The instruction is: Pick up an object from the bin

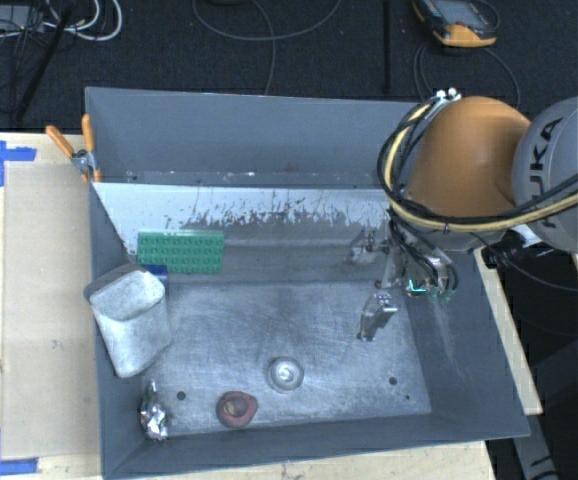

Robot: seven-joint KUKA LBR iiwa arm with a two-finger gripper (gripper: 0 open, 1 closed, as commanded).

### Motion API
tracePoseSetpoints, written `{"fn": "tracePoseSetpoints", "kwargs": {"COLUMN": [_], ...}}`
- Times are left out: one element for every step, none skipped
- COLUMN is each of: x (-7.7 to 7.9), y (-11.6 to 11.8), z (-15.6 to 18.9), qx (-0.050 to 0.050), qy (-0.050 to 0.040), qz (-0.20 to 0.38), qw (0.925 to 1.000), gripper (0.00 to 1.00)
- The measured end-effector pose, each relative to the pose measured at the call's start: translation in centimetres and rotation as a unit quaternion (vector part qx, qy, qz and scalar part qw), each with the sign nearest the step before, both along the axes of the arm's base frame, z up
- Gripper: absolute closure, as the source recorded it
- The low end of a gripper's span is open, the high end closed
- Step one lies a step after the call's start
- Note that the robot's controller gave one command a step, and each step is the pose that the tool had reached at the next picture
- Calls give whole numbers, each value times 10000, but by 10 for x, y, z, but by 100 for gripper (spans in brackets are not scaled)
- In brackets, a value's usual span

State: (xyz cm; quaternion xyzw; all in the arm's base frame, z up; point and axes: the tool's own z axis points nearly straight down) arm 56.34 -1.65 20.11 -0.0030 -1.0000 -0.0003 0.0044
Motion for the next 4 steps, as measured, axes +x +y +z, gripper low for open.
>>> {"fn": "tracePoseSetpoints", "kwargs": {"x": [-46,-44,-50,-53], "y": [80,73,92,72], "z": [-132,-101,-94,-131], "qx": [1,3,7,13], "qy": [-47,-52,-44,-55], "qz": [525,1323,791,566], "qw": [9986,9912,9969,9984], "gripper": [0,0,0,0]}}
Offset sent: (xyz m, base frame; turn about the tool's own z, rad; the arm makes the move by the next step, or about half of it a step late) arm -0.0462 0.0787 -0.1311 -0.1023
